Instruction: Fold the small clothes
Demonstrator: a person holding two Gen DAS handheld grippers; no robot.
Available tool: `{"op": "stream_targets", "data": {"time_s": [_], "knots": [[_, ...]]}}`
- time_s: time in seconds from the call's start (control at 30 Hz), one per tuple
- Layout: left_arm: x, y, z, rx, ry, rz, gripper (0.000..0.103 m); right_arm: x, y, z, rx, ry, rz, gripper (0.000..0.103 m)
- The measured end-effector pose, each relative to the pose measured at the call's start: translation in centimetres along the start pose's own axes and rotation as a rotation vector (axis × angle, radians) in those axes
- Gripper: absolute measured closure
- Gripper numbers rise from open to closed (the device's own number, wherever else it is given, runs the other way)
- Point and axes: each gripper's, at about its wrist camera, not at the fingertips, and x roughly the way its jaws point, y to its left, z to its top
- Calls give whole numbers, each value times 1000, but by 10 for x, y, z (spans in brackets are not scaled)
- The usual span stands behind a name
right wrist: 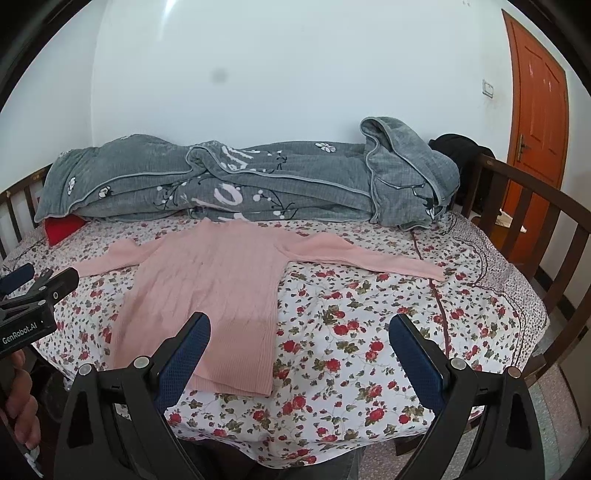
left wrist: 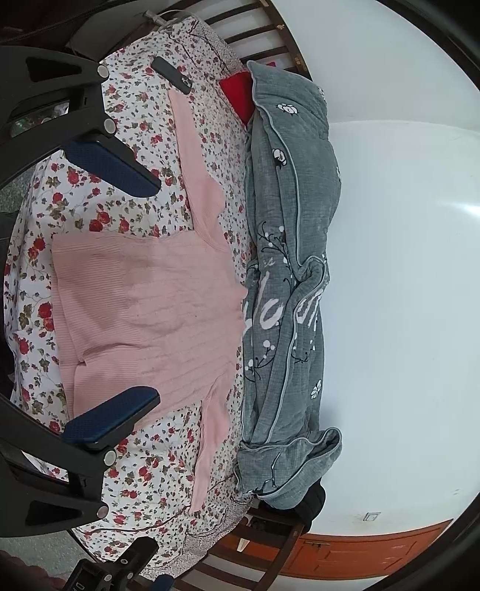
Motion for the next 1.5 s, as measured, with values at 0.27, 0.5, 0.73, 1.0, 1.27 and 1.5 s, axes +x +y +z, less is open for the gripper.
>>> {"op": "stream_targets", "data": {"time_s": [0.27, 0.5, 0.73, 1.0, 1.27, 1.5], "knots": [[-2, -2, 0, 5, -3, 0, 0, -4, 0, -1, 1, -11, -2, 7], [-5, -5, 1, 10, -6, -2, 0, -5, -1, 0, 2, -13, -4, 7], [-7, -9, 0, 19, -11, -6, 0, -7, -1, 2, 6, -15, -1, 7], [-7, -8, -1, 21, -13, -10, 0, -8, -1, 2, 9, -18, 4, 7], [-9, -11, -2, 25, -18, -10, 0, -9, -1, 1, 12, -20, 3, 7], [-9, -14, -3, 27, -20, -9, 0, -10, -2, -1, 11, -28, 0, 7]]}}
